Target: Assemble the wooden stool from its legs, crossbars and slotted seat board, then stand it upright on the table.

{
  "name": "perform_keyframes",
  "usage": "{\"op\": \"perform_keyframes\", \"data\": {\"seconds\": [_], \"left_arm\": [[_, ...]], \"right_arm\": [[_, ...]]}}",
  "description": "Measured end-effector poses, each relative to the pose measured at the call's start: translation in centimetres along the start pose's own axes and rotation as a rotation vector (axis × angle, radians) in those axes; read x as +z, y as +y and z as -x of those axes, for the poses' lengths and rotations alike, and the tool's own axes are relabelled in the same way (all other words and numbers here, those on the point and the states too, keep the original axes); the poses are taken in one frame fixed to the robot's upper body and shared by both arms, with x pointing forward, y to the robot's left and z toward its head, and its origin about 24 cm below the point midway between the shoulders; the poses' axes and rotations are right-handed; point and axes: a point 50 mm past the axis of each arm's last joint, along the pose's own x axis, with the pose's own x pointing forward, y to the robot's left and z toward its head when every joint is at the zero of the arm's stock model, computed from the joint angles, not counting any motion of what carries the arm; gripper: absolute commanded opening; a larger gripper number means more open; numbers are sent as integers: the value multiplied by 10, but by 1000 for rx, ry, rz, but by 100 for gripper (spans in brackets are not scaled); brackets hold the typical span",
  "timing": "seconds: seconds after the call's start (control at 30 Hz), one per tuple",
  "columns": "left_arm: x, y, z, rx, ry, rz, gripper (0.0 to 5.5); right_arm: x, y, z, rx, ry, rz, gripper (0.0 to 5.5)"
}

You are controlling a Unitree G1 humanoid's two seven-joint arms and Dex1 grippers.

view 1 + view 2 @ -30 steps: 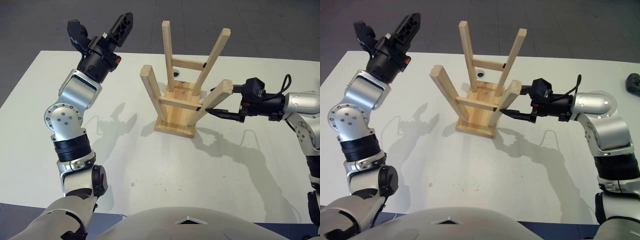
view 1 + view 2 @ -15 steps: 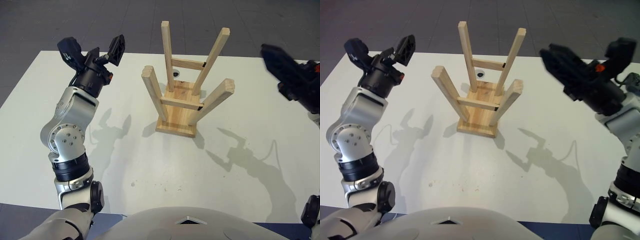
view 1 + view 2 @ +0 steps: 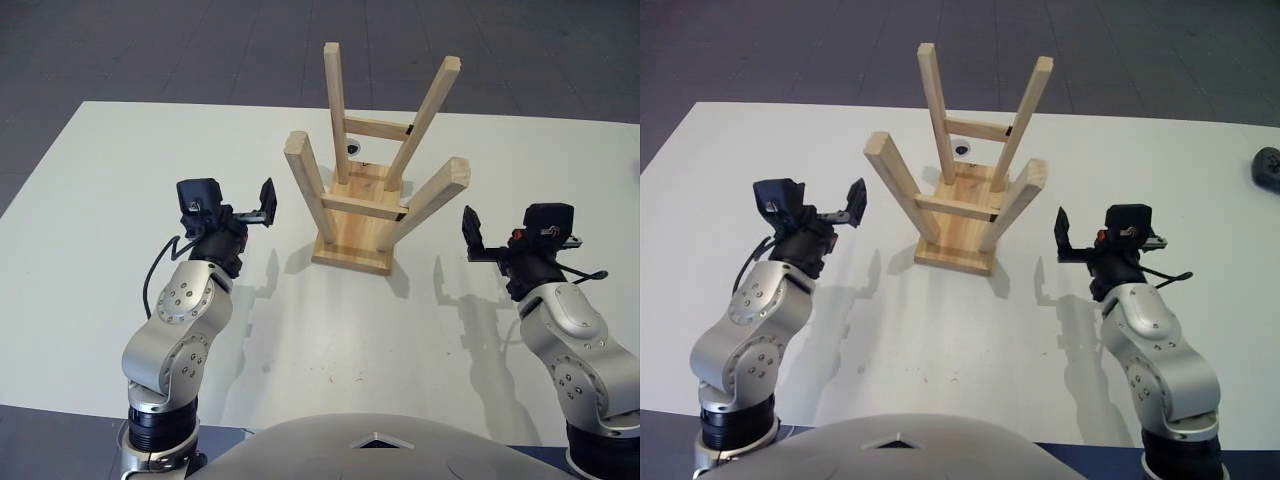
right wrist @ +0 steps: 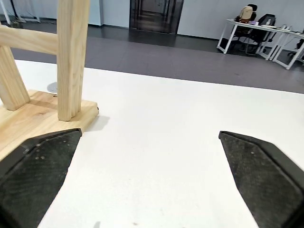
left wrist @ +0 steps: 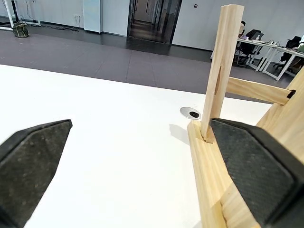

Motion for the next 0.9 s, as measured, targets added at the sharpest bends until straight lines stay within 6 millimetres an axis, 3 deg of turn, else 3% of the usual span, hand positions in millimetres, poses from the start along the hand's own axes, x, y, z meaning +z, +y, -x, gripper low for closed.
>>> {"op": "perform_keyframes", "data": {"seconds": [0.13,0.27,0.6,0.73,0.9], "left_arm": [[2,-13,-7,-81,-11,24,540],[7,-16,-16,-101,-19,-1,540],[-6,-21,-11,-194,71,-16,540],[-10,-29,-10,-271,96,-5,540],[-8,-21,-11,-273,94,-8,540]], "right_arm": [[9,36,-2,159,-14,4,538],[18,45,-8,201,-34,92,538],[21,32,-20,197,-27,129,538],[35,21,-34,180,-89,138,538],[46,3,-46,110,-141,188,538]]}}
